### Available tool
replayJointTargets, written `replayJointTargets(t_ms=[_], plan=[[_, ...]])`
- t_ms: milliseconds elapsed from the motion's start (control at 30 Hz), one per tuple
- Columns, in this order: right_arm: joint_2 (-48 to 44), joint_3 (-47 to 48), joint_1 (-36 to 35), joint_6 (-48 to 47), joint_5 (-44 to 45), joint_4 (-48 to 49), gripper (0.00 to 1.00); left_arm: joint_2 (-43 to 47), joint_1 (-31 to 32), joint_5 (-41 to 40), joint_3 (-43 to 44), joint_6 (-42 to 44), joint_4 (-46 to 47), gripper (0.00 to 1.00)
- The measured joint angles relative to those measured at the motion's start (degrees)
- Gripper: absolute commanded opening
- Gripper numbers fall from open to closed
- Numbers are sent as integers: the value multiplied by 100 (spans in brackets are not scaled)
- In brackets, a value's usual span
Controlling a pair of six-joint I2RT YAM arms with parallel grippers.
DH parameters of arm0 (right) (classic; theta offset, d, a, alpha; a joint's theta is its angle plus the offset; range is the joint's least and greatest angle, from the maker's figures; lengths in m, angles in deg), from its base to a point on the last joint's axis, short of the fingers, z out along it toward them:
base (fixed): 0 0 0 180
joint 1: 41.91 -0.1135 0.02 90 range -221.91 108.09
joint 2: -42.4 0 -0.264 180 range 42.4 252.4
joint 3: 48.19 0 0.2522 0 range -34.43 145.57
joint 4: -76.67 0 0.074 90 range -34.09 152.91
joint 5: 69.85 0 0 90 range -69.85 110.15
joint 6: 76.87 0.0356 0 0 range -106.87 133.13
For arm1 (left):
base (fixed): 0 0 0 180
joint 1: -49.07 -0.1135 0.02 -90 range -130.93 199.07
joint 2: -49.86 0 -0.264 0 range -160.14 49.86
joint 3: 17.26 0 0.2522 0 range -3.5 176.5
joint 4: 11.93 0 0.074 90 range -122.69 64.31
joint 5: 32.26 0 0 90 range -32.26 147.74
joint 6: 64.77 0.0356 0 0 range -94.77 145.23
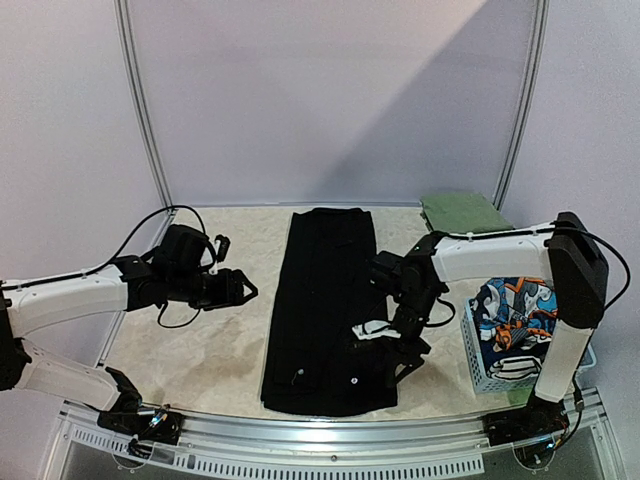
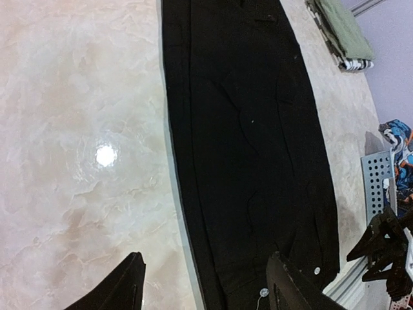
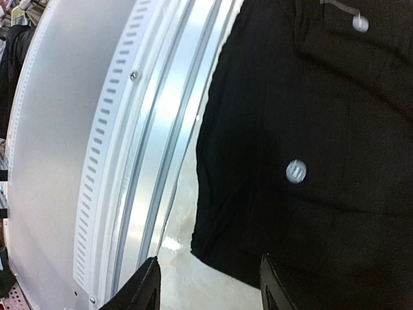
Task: Fold and stack the mixed laundry pile
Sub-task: Smooth out the rectangle-folded shirt at the center of the board, then pick up the rectangle-folded shirt from the center of the board.
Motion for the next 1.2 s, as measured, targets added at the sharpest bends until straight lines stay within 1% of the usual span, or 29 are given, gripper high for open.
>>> replayJointTargets(t_ms=[67, 100, 167, 233, 267, 300, 333, 400, 500, 600, 700, 733, 833, 933, 1000, 1067, 1200], plan=[[-120, -208, 22, 186, 114, 186, 59, 0, 2, -9, -48, -74, -63, 66], [-262, -343, 46, 402, 181, 361, 64, 7, 2, -24, -85, -129, -105, 67], [-667, -647, 153, 1034, 243, 809, 72, 50, 28, -44, -208, -315, -146, 68], [-1137, -1008, 431, 1882, 162, 1405, 79, 105, 87, -68, -341, -560, -146, 69], [-1316, -1169, 588, 2284, 118, 1648, 84, 111, 162, -105, -407, -728, -146, 69], [-1502, -1368, 782, 2684, 33, 1921, 95, 107, 260, -136, -457, -896, -142, 70], [-1609, -1513, 927, 3014, -33, 2081, 98, 98, 356, -157, -498, -1025, -138, 70], [-1637, -1679, 1156, 3556, -166, 2293, 99, 44, 603, -199, -579, -1386, -101, 70], [-1475, -1720, 1231, 4199, -356, 2448, 99, -181, 807, -131, -748, -1943, 160, 70], [-1390, -1746, 1346, 4962, -542, 2540, 91, -407, 918, -57, -1027, -2452, 400, 69], [-1279, -1906, 1576, 5700, -881, 2719, 89, -612, 1051, 55, -1246, -2817, 568, 69], [-1237, -2000, 1622, 5897, -940, 2802, 87, -629, 1069, 96, -1255, -2896, 697, 68], [-1174, -2524, 1700, 6601, -994, 3064, 81, -933, 1110, 361, -1261, -3147, 1283, 66], [-1176, -2966, 1703, 7187, -1078, 3224, 73, -1226, 1189, 605, -1241, -3329, 1803, 62], [-1163, -3058, 1681, 7534, -1213, 3401, 69, -1403, 1290, 741, -1228, -3445, 2076, 61], [-1078, -3058, 1646, 7775, -1307, 3556, 63, -1517, 1377, 839, -1213, -3543, 2253, 61], [-737, -3014, 1436, 8155, -1580, 3877, 56, -1574, 1561, 935, -1191, -3724, 2312, 62]])
